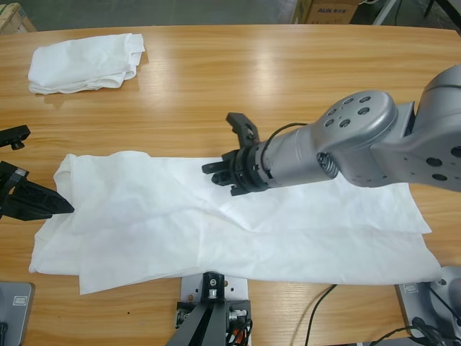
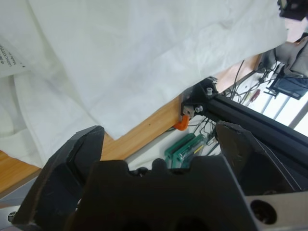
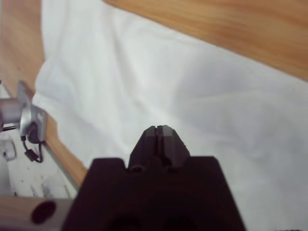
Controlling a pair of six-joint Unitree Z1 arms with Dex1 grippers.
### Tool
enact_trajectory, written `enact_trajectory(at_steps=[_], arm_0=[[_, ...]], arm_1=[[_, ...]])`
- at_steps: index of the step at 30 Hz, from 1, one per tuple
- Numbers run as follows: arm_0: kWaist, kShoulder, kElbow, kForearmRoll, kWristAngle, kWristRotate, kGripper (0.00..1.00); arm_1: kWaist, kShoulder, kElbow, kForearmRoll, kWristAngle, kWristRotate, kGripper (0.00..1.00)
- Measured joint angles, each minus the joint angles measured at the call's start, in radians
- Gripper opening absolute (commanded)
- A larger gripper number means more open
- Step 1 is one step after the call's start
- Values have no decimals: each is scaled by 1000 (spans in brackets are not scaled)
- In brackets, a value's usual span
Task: Fold clothes
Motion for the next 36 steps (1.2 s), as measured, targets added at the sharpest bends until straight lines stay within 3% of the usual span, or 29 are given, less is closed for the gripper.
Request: enact_trajectory(at_steps=[14, 29, 36], arm_0=[[0, 0, 0, -9, 0, 0, 908], [0, 0, 0, -9, 0, 0, 908], [0, 0, 0, -9, 0, 0, 908]], arm_1=[[20, 40, 10, -19, 86, 51, 0], [81, 54, 23, -20, 92, 82, 0], [180, 26, 71, -14, 150, 114, 0]])
